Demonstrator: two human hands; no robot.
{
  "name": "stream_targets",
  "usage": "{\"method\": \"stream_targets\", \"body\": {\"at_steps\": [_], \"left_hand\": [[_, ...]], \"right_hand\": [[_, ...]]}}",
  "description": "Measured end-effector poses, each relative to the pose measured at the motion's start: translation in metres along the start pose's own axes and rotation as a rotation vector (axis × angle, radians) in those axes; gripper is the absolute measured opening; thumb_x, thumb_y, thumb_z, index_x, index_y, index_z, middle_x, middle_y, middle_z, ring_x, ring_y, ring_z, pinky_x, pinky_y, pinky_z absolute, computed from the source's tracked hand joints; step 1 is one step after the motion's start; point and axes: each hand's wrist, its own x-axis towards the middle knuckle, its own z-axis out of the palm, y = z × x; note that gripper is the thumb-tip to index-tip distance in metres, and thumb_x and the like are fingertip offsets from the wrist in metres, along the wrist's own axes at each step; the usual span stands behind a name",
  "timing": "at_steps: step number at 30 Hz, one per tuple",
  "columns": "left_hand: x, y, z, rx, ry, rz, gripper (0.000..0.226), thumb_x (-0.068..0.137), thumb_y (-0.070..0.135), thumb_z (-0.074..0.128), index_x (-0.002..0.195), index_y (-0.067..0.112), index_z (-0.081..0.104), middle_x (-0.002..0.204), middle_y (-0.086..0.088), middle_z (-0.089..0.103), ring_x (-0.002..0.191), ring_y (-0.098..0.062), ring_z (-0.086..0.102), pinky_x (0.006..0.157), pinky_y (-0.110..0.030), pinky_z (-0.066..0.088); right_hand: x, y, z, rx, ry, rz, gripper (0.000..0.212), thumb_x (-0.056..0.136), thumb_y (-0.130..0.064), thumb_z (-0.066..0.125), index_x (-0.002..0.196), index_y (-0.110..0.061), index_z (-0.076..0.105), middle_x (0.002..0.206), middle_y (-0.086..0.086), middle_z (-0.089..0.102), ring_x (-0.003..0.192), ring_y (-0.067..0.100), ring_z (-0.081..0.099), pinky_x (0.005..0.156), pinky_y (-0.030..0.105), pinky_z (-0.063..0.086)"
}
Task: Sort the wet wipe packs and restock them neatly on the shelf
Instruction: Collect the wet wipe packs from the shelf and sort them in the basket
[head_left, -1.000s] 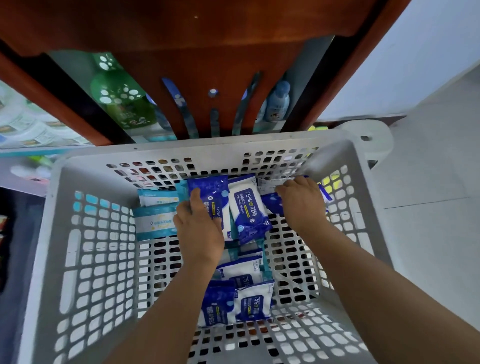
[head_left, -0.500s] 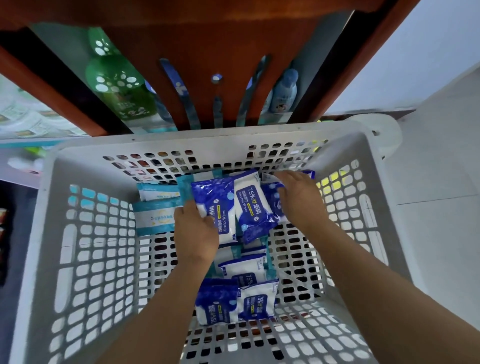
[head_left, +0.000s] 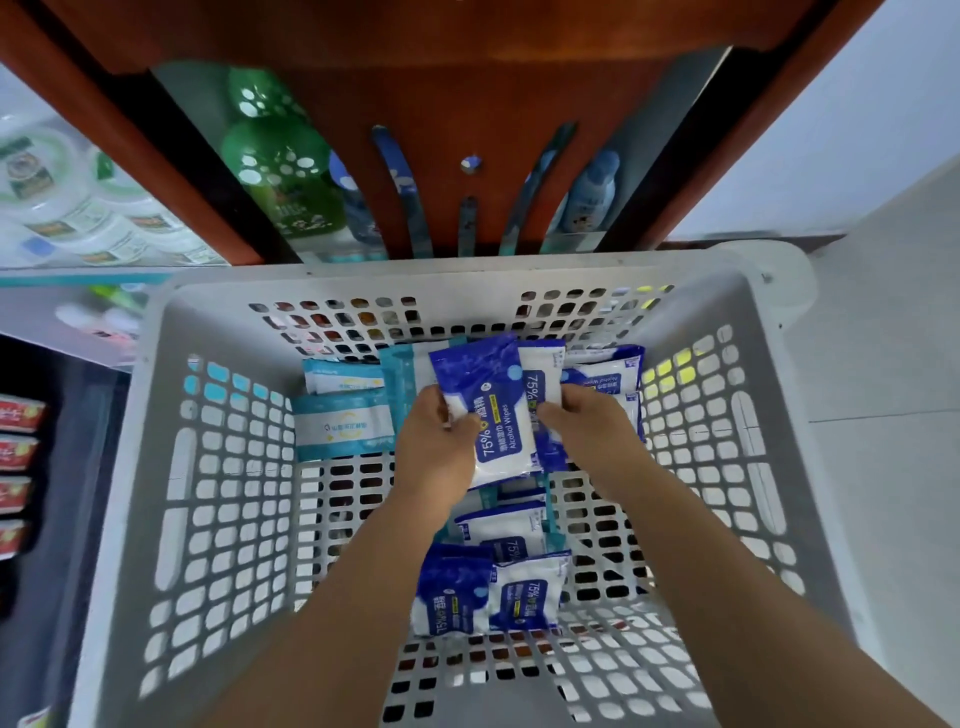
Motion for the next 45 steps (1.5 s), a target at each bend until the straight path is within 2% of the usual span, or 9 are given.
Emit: {"method": "stream_targets", "body": {"at_steps": [4, 6, 9, 15, 22, 31, 36, 42, 45], "left_hand": [[-0.005, 0.006, 0.011, 0.069, 0.033, 0.063, 0.015, 0.090, 0.013, 0.058, 0.093, 0.024, 0.049, 0.082, 0.004, 0.062, 0.070, -0.015, 0.060, 0.059, -0.025, 0.045], [-0.008, 0.008, 0.014, 0.106, 0.044, 0.087, 0.019, 0.087, 0.015, 0.063, 0.098, 0.022, 0.049, 0.083, 0.006, 0.062, 0.071, -0.013, 0.060, 0.056, -0.018, 0.042], [-0.013, 0.010, 0.017, 0.179, -0.007, 0.134, 0.022, 0.086, 0.018, 0.066, 0.102, 0.020, 0.051, 0.081, 0.013, 0.058, 0.071, -0.005, 0.056, 0.055, -0.008, 0.037], [-0.008, -0.005, 0.003, 0.633, 0.001, 0.245, 0.050, 0.092, 0.019, 0.059, 0.139, 0.018, 0.042, 0.140, -0.007, 0.042, 0.129, -0.027, 0.035, 0.108, -0.034, 0.028], [-0.001, -0.029, -0.007, 0.890, -0.008, 0.298, 0.053, 0.093, 0.025, 0.057, 0.142, 0.020, 0.039, 0.152, -0.003, 0.024, 0.138, -0.028, 0.017, 0.114, -0.032, 0.017], [0.010, -0.033, -0.006, 0.585, 0.170, 0.243, 0.044, 0.089, 0.011, 0.062, 0.132, 0.014, 0.050, 0.148, -0.019, 0.025, 0.133, -0.036, 0.030, 0.107, -0.037, 0.032], [0.019, -0.030, -0.008, 0.450, 0.234, 0.164, 0.078, 0.087, 0.007, 0.065, 0.149, 0.009, 0.019, 0.135, -0.016, 0.038, 0.127, -0.029, 0.033, 0.104, -0.035, 0.033], [0.031, -0.033, -0.012, 0.458, 0.208, 0.119, 0.045, 0.087, 0.010, 0.061, 0.131, 0.006, 0.048, 0.117, -0.017, 0.049, 0.107, -0.031, 0.050, 0.091, -0.039, 0.046], [0.031, -0.034, -0.016, 0.411, 0.194, 0.126, 0.027, 0.090, 0.017, 0.061, 0.115, 0.007, 0.057, 0.107, -0.011, 0.060, 0.097, -0.025, 0.058, 0.078, -0.034, 0.049]], "right_hand": [[-0.015, -0.005, -0.004, 0.018, -0.050, -0.065, 0.030, 0.092, -0.036, 0.054, 0.094, -0.007, 0.060, 0.094, 0.020, 0.067, 0.091, 0.041, 0.062, 0.084, 0.050, 0.052], [-0.019, -0.007, -0.005, 0.007, -0.054, -0.116, 0.013, 0.086, -0.019, 0.066, 0.099, -0.017, 0.064, 0.096, 0.009, 0.071, 0.094, 0.031, 0.065, 0.086, 0.046, 0.052], [-0.019, -0.008, -0.012, -0.027, 0.032, -0.164, 0.028, 0.082, -0.003, 0.066, 0.099, -0.025, 0.063, 0.095, -0.002, 0.071, 0.090, 0.022, 0.066, 0.079, 0.035, 0.053], [-0.006, 0.005, -0.039, -0.743, 0.391, -0.607, 0.037, 0.073, 0.008, 0.061, 0.103, -0.011, 0.069, 0.091, 0.010, 0.070, 0.085, 0.033, 0.060, 0.072, 0.032, 0.044], [0.011, 0.030, -0.037, -1.407, 0.096, -0.416, 0.033, 0.087, -0.008, 0.050, 0.117, -0.018, 0.060, 0.109, 0.003, 0.064, 0.107, 0.023, 0.053, 0.093, 0.032, 0.040], [0.039, 0.047, -0.037, -1.288, 0.018, -0.403, 0.052, 0.085, -0.010, 0.059, 0.135, -0.021, 0.049, 0.136, 0.005, 0.050, 0.126, 0.025, 0.041, 0.105, 0.034, 0.032], [0.033, 0.029, -0.007, -0.624, 0.205, -0.366, 0.043, 0.088, -0.016, 0.059, 0.130, -0.010, 0.054, 0.125, 0.013, 0.056, 0.117, 0.031, 0.048, 0.097, 0.037, 0.040], [0.036, 0.016, 0.044, -0.431, 0.166, -0.039, 0.058, 0.079, -0.031, 0.073, 0.124, -0.008, 0.046, 0.122, 0.013, 0.051, 0.110, 0.031, 0.053, 0.090, 0.042, 0.049], [0.035, 0.013, 0.048, -0.307, 0.202, -0.038, 0.036, 0.084, -0.022, 0.068, 0.115, -0.009, 0.053, 0.114, 0.011, 0.059, 0.095, 0.025, 0.058, 0.073, 0.033, 0.048]]}}
